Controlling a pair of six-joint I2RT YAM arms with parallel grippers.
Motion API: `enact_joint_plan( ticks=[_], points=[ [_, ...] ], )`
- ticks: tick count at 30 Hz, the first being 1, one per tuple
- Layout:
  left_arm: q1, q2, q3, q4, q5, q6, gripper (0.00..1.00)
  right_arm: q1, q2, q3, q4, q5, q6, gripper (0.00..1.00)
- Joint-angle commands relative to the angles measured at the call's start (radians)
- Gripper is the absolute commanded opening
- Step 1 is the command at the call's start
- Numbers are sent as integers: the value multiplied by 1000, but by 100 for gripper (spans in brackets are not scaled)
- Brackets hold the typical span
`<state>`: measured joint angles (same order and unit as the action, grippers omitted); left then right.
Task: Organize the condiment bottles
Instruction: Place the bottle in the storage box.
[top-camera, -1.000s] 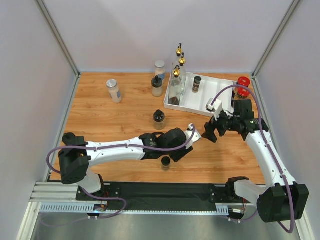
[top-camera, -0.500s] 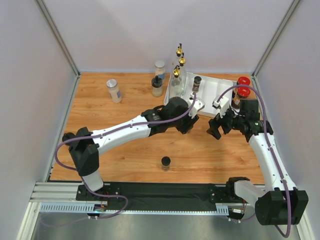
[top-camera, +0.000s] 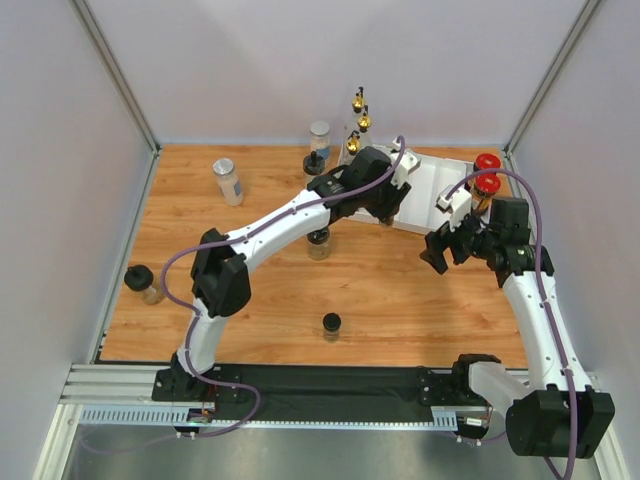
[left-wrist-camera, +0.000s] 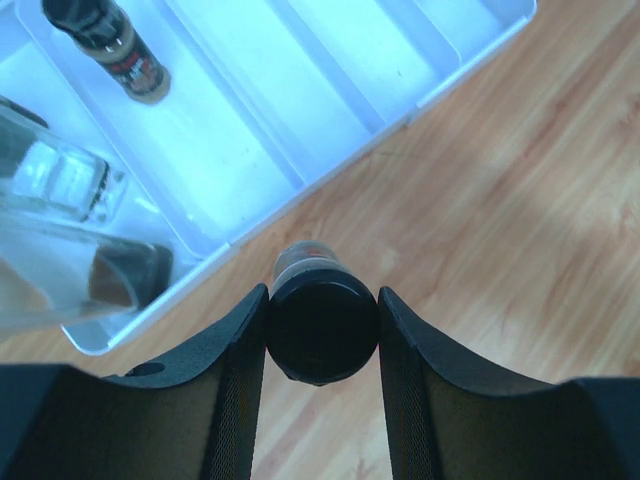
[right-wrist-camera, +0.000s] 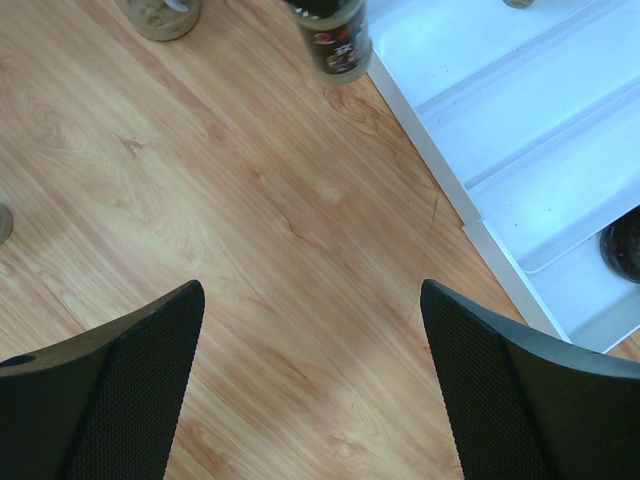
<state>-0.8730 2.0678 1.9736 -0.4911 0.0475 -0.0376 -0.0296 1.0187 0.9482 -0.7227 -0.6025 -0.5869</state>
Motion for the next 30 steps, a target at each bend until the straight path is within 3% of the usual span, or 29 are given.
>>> enact_joint_plan(
  ticks=[1, 17, 30],
  points=[
    [22, 72, 143, -20, 22, 12, 10, -4, -23, 0, 28, 1, 22, 91],
    [94, 268, 339, 103, -11, -27, 10, -4, -29, -2, 29, -8, 24, 91],
    [111, 357, 358, 95, -31, 4, 12, -4, -26, -2, 29, -6, 24, 91]
  ],
)
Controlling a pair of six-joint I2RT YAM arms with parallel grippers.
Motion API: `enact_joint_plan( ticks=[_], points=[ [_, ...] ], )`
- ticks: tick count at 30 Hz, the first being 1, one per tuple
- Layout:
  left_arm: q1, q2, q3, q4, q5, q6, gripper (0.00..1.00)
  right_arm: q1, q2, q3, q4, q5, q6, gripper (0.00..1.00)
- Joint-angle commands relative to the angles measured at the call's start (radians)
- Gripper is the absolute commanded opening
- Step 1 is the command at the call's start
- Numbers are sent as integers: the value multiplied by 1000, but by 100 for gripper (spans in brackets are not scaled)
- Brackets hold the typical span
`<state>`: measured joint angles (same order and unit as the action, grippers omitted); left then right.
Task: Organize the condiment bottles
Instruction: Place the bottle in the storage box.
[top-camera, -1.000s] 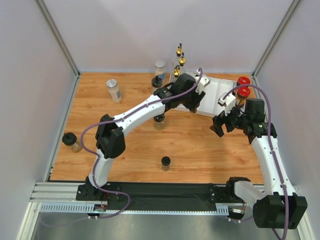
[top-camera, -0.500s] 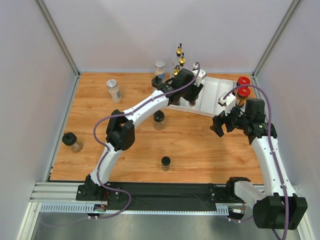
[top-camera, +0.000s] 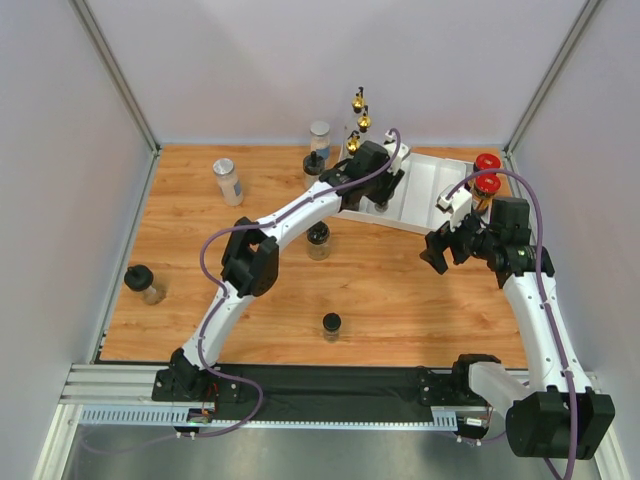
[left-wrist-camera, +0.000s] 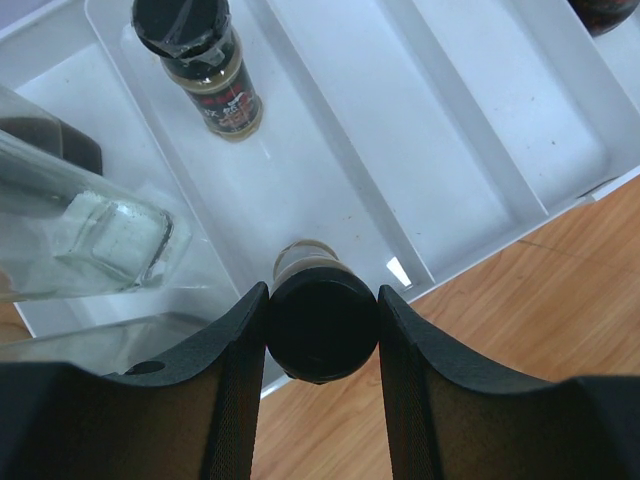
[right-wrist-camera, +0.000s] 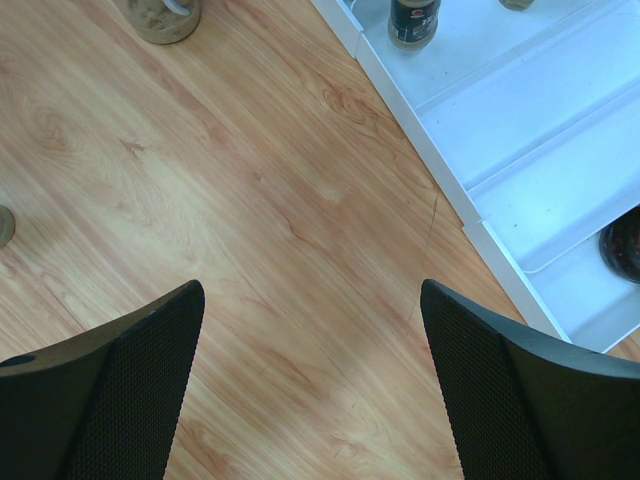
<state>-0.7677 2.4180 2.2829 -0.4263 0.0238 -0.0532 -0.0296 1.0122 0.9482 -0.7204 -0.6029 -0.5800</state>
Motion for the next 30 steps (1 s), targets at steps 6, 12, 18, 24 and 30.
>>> enact_joint_plan(
  ticks=[6, 12, 18, 24, 30],
  points=[
    [5, 26, 49, 15, -12, 36, 15, -4, -18, -3, 29, -6, 17, 91],
    [5, 42, 44, 6, -16, 36, 26, -4, -15, -3, 29, -8, 19, 91],
    [4, 50, 43, 3, -13, 26, 45, -4, -17, -5, 32, -5, 17, 91],
    [5, 36, 39, 8, -13, 29, 63, -4, -17, -5, 32, -6, 16, 91],
    [5, 21, 35, 9, -16, 36, 70, -4, -17, -5, 32, -6, 16, 91]
  ],
)
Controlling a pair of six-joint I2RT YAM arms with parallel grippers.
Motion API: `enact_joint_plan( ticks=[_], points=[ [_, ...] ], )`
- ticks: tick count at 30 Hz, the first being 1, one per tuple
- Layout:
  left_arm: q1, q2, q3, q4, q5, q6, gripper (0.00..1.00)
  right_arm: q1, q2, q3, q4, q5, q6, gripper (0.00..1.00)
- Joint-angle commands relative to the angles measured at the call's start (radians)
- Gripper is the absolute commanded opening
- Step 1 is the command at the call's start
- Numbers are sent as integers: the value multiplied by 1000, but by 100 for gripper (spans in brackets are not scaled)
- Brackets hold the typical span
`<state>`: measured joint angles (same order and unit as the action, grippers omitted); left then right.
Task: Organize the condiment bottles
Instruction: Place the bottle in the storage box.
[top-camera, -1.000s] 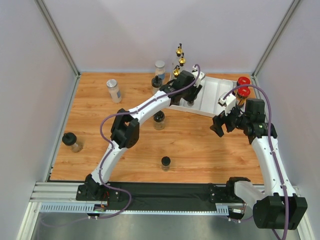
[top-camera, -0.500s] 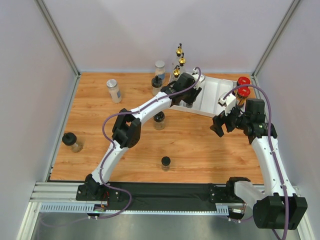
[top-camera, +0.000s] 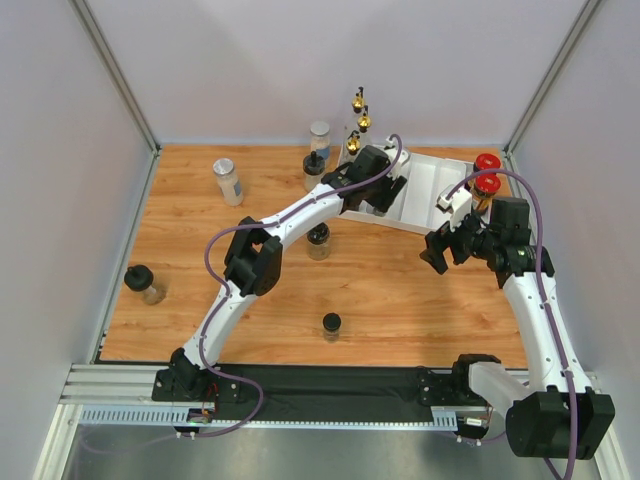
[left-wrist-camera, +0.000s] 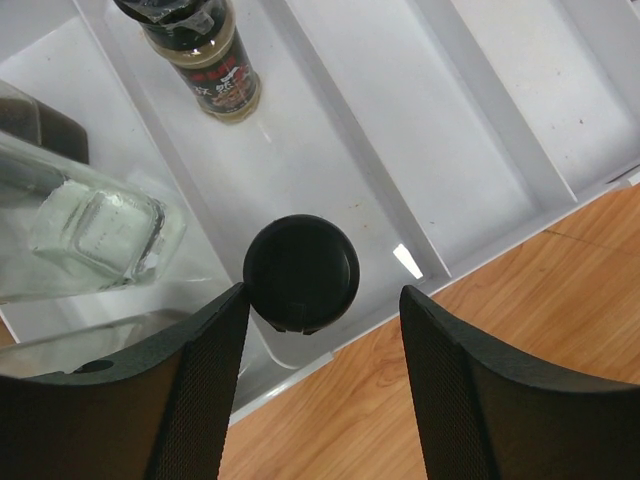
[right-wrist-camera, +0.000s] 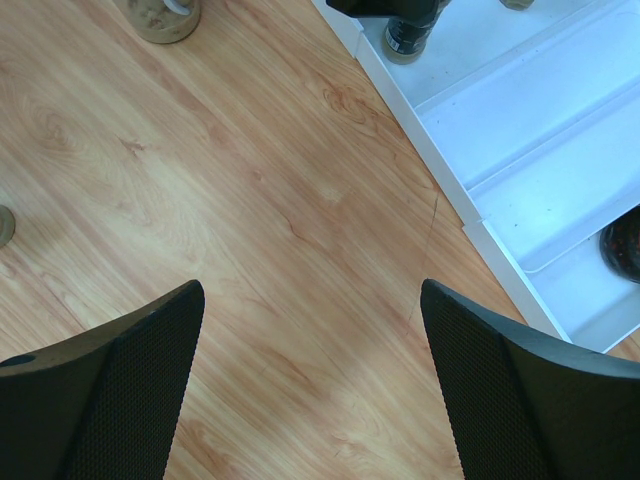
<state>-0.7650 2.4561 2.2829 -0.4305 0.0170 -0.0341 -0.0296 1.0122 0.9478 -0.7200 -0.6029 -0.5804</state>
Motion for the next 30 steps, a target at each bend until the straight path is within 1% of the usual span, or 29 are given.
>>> enact_joint_plan(
  ticks=[1, 10, 13, 14, 19, 24, 27, 28, 30],
  points=[
    [3, -20, 33, 13, -5, 19, 70, -4, -17, -4, 31, -5, 16, 91],
    [-5, -92, -31, 41, 40, 26, 70, -4, -15, -7, 31, -1, 13, 91],
    [-17, -137, -60, 49, 35, 34, 71, -4, -14, -9, 33, -5, 8, 91],
    [-20, -161, -71, 53, 29, 63, 71, -4, -12, -9, 31, -5, 8, 91],
    [-22, -241, -146, 61, 17, 71, 71, -4, -14, -11, 31, -9, 5, 91],
    [-36, -344, -212, 67, 53, 91, 71, -4, -14, -12, 31, -14, -2, 91],
    [-48, -428, -287, 72, 75, 112, 71, -4, -21, -21, 14, -50, -45, 91],
    [-49, -484, -348, 85, 86, 112, 71, -4, -29, -35, 10, -84, -79, 91],
    [-49, -549, -423, 101, 103, 115, 71, -4, -38, -49, 4, -119, -111, 91]
  ],
)
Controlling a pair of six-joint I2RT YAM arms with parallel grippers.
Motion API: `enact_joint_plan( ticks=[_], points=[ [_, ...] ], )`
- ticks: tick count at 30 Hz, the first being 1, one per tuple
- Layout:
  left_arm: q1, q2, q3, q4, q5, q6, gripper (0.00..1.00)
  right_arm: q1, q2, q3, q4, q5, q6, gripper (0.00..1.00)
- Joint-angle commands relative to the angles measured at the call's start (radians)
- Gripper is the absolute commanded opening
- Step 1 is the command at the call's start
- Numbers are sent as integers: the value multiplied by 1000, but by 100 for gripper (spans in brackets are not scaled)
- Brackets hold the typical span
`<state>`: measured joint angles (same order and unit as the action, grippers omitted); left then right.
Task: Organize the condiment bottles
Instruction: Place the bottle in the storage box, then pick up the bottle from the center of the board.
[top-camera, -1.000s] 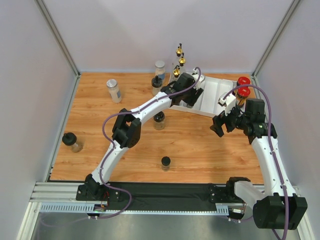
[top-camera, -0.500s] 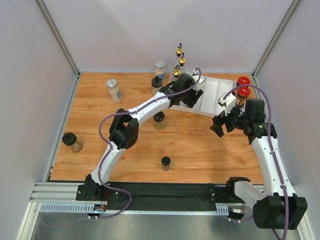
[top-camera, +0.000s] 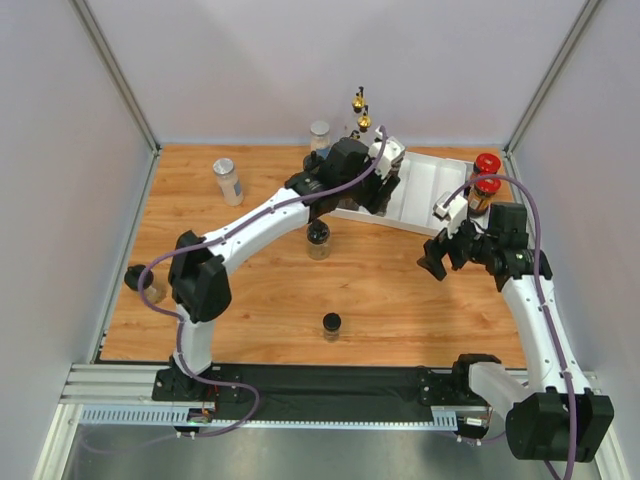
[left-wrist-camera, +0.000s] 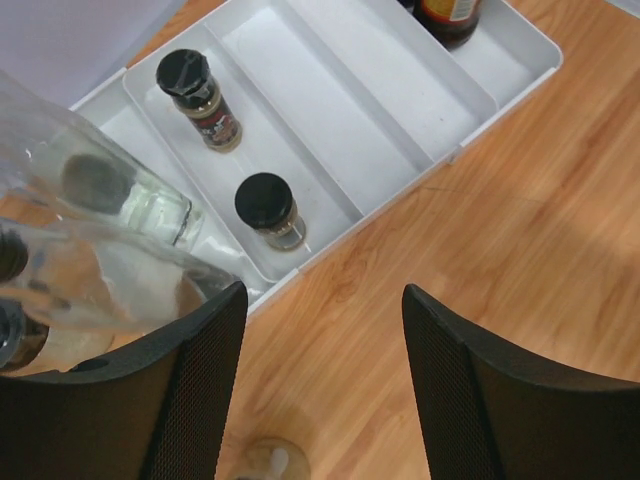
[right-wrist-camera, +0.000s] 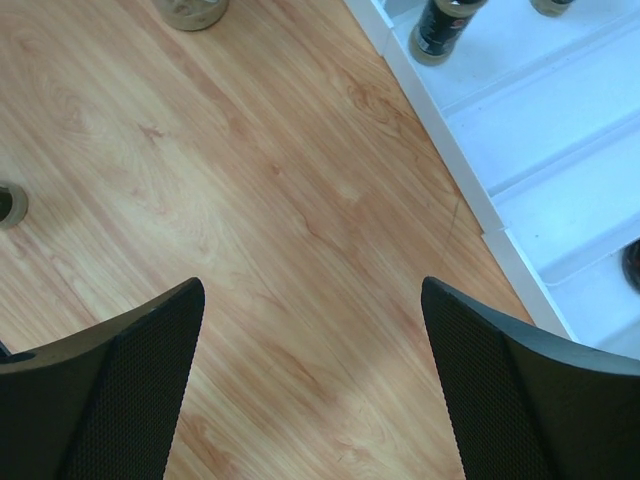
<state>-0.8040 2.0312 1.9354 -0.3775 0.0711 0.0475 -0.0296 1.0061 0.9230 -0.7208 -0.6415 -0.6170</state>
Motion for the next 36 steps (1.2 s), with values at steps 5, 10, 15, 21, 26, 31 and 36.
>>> enact_joint_plan(
  ticks=[5, 10, 15, 21, 26, 31, 36],
  points=[
    [-8, -363, -337, 60, 33, 64, 72, -4, -52, -78, -22, -202, -208, 92],
    [34, -563, -553, 8, 41, 22, 73, -4, -27, -104, -104, -354, -352, 92],
    [126, -820, -732, -12, 29, -20, 74, 20, -38, -139, -137, -438, -440, 98],
    [224, -1077, -937, -31, -42, -32, 80, 120, -46, -165, -75, -400, -440, 100],
    [235, -1267, -1090, -78, -163, -6, 89, 201, -38, -144, -39, -313, -421, 100],
    [235, -1417, -1184, -80, -292, 25, 100, 313, 18, -90, -72, -205, -446, 100],
    [235, -1471, -1245, -29, -320, 28, 100, 413, 69, -47, -63, -127, -434, 100]
  ],
)
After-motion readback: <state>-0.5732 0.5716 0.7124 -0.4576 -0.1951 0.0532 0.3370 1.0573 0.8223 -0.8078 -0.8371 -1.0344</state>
